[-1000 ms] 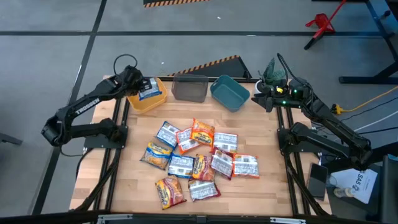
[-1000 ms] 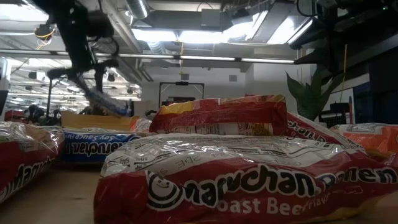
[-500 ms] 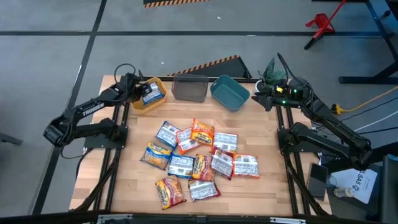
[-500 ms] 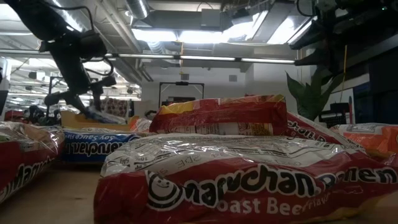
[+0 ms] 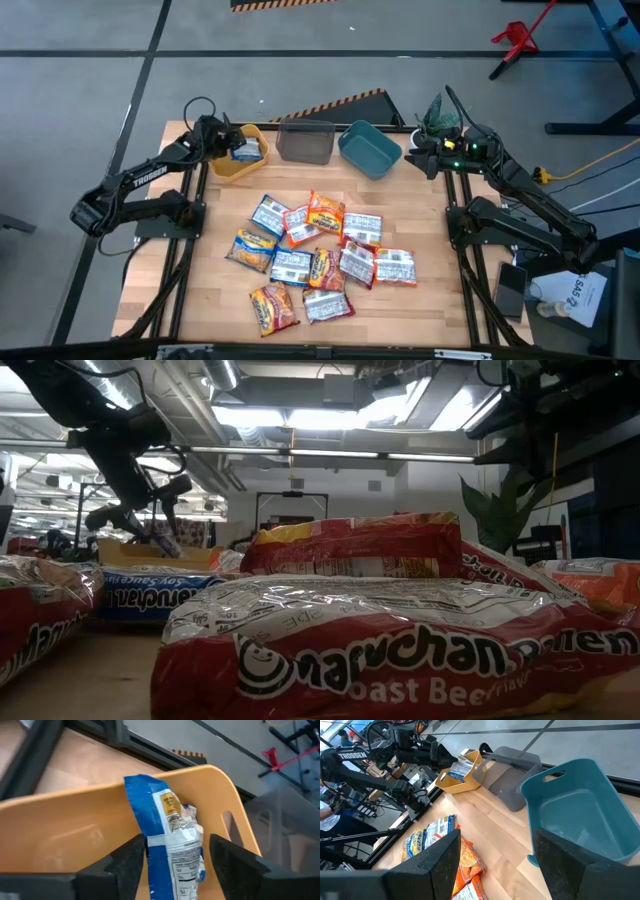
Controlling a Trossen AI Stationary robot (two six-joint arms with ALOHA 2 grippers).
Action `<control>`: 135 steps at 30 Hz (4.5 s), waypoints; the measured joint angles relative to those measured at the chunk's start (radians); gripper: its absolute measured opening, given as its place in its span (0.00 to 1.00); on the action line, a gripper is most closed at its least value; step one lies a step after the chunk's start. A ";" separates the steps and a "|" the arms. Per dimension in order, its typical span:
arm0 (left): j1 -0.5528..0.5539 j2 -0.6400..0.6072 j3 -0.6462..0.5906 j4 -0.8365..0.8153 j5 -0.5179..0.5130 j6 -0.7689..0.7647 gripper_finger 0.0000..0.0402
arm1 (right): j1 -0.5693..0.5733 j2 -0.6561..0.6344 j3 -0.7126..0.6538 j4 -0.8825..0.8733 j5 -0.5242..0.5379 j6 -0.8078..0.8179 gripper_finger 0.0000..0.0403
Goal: Sort Maruchan noodles
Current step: Put the blue noodle pack into the yellow bin
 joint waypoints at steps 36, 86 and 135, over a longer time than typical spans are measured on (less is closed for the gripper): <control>-0.395 -0.001 0.262 -0.578 0.294 0.180 0.65 | 0.000 0.000 0.000 -0.009 0.008 -0.008 0.58; -0.781 0.335 -0.099 0.308 0.382 -0.253 0.37 | 0.000 0.000 0.000 -0.009 0.010 -0.026 0.58; -0.628 -0.158 -0.100 0.335 0.222 -0.500 0.00 | 0.000 0.000 0.000 -0.008 0.011 -0.051 0.58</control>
